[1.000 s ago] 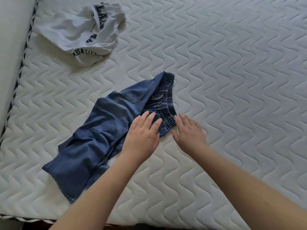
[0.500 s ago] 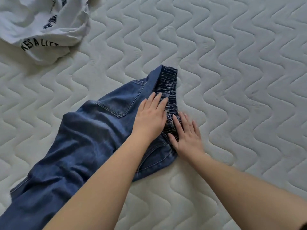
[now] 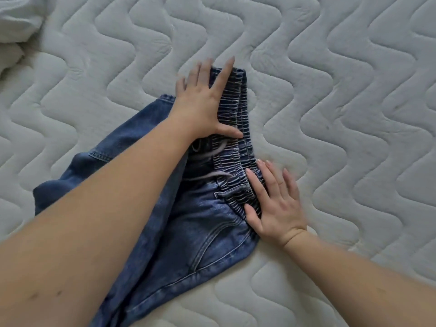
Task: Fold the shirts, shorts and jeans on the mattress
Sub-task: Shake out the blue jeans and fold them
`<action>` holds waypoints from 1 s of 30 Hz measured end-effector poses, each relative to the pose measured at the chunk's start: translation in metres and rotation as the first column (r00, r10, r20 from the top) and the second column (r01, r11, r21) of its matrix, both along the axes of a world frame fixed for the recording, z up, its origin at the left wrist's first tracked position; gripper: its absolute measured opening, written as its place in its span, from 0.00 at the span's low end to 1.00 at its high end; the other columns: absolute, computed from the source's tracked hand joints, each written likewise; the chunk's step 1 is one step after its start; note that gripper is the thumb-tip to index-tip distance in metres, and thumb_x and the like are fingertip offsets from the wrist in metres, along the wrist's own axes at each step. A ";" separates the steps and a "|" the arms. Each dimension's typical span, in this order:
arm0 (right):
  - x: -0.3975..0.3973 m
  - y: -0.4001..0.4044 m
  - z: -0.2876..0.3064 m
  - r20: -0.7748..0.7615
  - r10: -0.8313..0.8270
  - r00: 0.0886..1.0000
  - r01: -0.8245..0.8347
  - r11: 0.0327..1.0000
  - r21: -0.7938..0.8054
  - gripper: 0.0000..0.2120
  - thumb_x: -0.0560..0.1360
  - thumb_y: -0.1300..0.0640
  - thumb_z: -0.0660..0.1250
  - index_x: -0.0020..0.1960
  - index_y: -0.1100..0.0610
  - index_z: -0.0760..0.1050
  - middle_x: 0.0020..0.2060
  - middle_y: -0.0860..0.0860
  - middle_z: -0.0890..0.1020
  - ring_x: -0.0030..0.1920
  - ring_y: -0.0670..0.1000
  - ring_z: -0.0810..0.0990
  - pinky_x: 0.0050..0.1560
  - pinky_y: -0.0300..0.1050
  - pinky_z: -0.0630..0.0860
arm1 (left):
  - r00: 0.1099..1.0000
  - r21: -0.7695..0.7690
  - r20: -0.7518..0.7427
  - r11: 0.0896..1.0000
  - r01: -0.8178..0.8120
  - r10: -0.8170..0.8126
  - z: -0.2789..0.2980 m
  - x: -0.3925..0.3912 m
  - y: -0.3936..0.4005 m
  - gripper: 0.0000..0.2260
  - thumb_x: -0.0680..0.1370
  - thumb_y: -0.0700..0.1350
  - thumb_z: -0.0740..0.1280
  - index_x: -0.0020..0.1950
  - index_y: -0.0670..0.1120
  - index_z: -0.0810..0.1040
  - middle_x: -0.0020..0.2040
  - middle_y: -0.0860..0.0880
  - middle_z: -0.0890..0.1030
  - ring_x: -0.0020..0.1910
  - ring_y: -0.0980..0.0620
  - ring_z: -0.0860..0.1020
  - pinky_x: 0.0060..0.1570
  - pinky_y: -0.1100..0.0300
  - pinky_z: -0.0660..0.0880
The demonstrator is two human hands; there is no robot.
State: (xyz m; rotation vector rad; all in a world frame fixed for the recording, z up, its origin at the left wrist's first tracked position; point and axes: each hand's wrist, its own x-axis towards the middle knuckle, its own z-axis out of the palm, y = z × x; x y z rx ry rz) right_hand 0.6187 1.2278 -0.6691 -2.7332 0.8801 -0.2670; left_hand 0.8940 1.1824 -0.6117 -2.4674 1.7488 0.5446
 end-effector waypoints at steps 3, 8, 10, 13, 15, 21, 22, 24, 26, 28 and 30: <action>0.001 -0.001 0.002 -0.012 0.002 1.000 -0.002 1.000 0.008 0.35 0.72 0.43 0.60 0.77 0.52 0.61 0.75 0.57 0.65 0.76 0.56 0.62 0.73 0.61 0.59 | 0.997 -0.025 -0.072 0.999 -0.035 0.033 0.001 0.010 -0.012 0.61 0.54 0.77 0.65 0.80 0.53 0.49 0.73 0.42 0.63 0.70 0.40 0.63 0.68 0.42 0.60; 0.002 -0.002 0.005 -0.030 0.000 1.000 0.001 1.000 0.020 0.35 0.72 0.42 0.60 0.77 0.52 0.60 0.75 0.57 0.65 0.76 0.56 0.62 0.74 0.61 0.59 | 0.939 -0.259 -0.291 0.930 -0.260 0.182 0.001 -0.005 0.000 0.26 0.69 0.59 0.75 0.59 0.45 0.74 0.54 0.45 0.79 0.55 0.44 0.76 0.51 0.52 0.70; 0.002 -0.001 0.005 -0.023 -0.003 1.000 0.004 1.000 0.022 0.35 0.72 0.42 0.60 0.76 0.52 0.61 0.75 0.57 0.66 0.76 0.56 0.62 0.74 0.61 0.59 | 0.921 -0.328 -0.319 0.885 -0.330 0.225 0.005 -0.022 0.024 0.19 0.73 0.57 0.73 0.51 0.45 0.74 0.47 0.45 0.81 0.48 0.42 0.78 0.43 0.52 0.70; 0.001 -0.002 0.003 -0.002 -0.002 1.000 0.002 0.999 0.036 0.35 0.71 0.42 0.61 0.76 0.52 0.62 0.74 0.57 0.68 0.75 0.56 0.63 0.74 0.60 0.58 | 0.897 -0.386 -0.364 0.836 -0.390 0.250 0.022 -0.043 0.085 0.15 0.72 0.55 0.74 0.46 0.48 0.72 0.39 0.49 0.80 0.41 0.47 0.78 0.39 0.52 0.72; 0.001 -0.001 0.001 0.007 0.004 1.000 -0.004 1.000 0.029 0.35 0.71 0.41 0.62 0.75 0.52 0.64 0.73 0.57 0.69 0.75 0.56 0.64 0.74 0.60 0.59 | 0.914 -0.425 -0.337 0.829 -0.364 0.228 0.027 -0.053 0.133 0.14 0.71 0.56 0.74 0.46 0.51 0.72 0.38 0.52 0.79 0.40 0.52 0.77 0.40 0.57 0.71; 0.002 -0.001 0.003 0.032 0.014 0.999 -0.015 0.999 0.032 0.32 0.71 0.40 0.63 0.71 0.52 0.72 0.71 0.59 0.71 0.74 0.58 0.66 0.72 0.63 0.61 | 0.991 -0.472 -0.023 0.872 -0.129 0.134 -0.015 -0.116 0.207 0.15 0.75 0.56 0.68 0.45 0.44 0.73 0.36 0.45 0.74 0.35 0.44 0.72 0.37 0.50 0.67; 0.002 -0.001 0.003 0.044 0.023 0.999 -0.024 0.999 0.026 0.30 0.71 0.40 0.64 0.71 0.51 0.73 0.71 0.59 0.71 0.74 0.59 0.67 0.72 0.63 0.61 | 0.988 -0.467 0.062 0.879 -0.098 0.143 -0.025 -0.124 0.208 0.14 0.75 0.55 0.67 0.46 0.45 0.72 0.35 0.44 0.73 0.34 0.42 0.71 0.36 0.49 0.66; 0.001 -0.001 0.001 0.078 0.039 0.996 -0.040 0.999 0.007 0.28 0.73 0.39 0.64 0.69 0.49 0.73 0.71 0.59 0.71 0.73 0.59 0.67 0.72 0.64 0.62 | 0.973 -0.482 0.160 0.873 -0.070 0.166 -0.043 -0.130 0.208 0.13 0.77 0.55 0.64 0.47 0.45 0.69 0.36 0.43 0.72 0.34 0.42 0.70 0.37 0.48 0.64; 0.001 -0.001 -0.003 0.109 0.049 0.993 -0.049 0.999 0.000 0.25 0.74 0.39 0.62 0.68 0.48 0.71 0.71 0.59 0.71 0.74 0.60 0.67 0.72 0.63 0.61 | 0.968 -0.524 0.173 0.849 -0.067 0.183 -0.053 -0.128 0.208 0.15 0.80 0.57 0.59 0.47 0.46 0.69 0.37 0.43 0.71 0.36 0.43 0.67 0.38 0.48 0.63; -0.001 -0.001 -0.005 0.123 0.046 0.991 -0.047 0.999 0.005 0.23 0.75 0.39 0.62 0.67 0.48 0.71 0.71 0.59 0.71 0.74 0.59 0.66 0.73 0.63 0.60 | 0.968 -0.524 0.175 0.849 -0.063 0.180 -0.053 -0.127 0.207 0.17 0.80 0.59 0.57 0.46 0.45 0.69 0.38 0.43 0.71 0.37 0.42 0.67 0.38 0.49 0.62; -0.002 0.001 -0.001 0.124 0.043 0.991 -0.044 0.999 0.007 0.22 0.76 0.40 0.63 0.65 0.49 0.74 0.69 0.59 0.73 0.72 0.59 0.69 0.72 0.62 0.61 | 0.967 -0.460 0.177 0.884 -0.083 0.183 -0.044 -0.127 0.202 0.16 0.77 0.58 0.61 0.44 0.45 0.70 0.39 0.42 0.73 0.37 0.41 0.70 0.38 0.49 0.63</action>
